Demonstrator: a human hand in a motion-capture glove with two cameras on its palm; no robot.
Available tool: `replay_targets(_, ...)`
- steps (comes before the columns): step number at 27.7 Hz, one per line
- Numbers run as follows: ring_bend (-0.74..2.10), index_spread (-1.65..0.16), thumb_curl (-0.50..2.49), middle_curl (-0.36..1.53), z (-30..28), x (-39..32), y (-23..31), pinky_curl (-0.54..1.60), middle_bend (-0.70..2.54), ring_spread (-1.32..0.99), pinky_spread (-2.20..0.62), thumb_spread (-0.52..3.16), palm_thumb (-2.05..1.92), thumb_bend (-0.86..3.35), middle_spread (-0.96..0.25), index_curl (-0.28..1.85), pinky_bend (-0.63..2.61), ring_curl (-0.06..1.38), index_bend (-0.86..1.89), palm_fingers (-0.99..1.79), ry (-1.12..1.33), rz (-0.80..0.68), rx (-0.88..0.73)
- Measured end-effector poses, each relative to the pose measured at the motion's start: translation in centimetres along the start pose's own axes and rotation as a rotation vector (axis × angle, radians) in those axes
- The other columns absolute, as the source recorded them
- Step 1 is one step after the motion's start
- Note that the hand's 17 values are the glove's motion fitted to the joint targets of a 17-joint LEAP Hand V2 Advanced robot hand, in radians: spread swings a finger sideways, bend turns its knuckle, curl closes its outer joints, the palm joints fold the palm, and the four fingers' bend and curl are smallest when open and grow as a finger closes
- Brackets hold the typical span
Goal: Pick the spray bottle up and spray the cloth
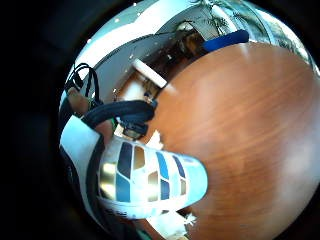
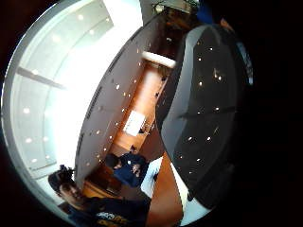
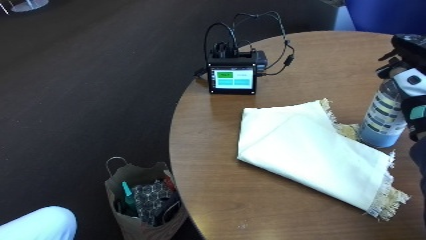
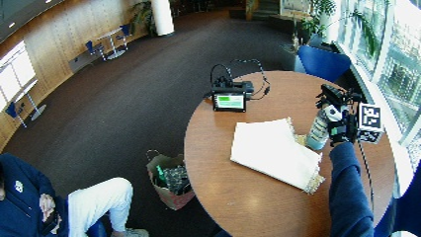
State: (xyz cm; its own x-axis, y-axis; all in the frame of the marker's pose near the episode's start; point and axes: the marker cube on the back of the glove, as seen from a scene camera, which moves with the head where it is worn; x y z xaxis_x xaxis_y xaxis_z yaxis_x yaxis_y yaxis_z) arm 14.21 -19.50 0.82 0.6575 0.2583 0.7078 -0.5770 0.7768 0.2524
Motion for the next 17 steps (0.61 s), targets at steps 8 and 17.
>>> replay_targets(8,0.64,-0.29,0.59,0.45,0.6,-0.8,0.2,0.36,0.62,-0.2,-0.19,0.76,0.99,-0.02,-0.14,0.18,0.5,0.4,0.16,1.25,0.03,-0.014,0.12)
replay_targets(17,0.63,-0.27,0.64,0.46,-1.2,-1.8,0.5,0.36,0.61,-0.19,-0.23,0.7,0.98,-0.02,-0.11,0.25,0.48,0.41,0.15,1.29,0.039,-0.048,0.164)
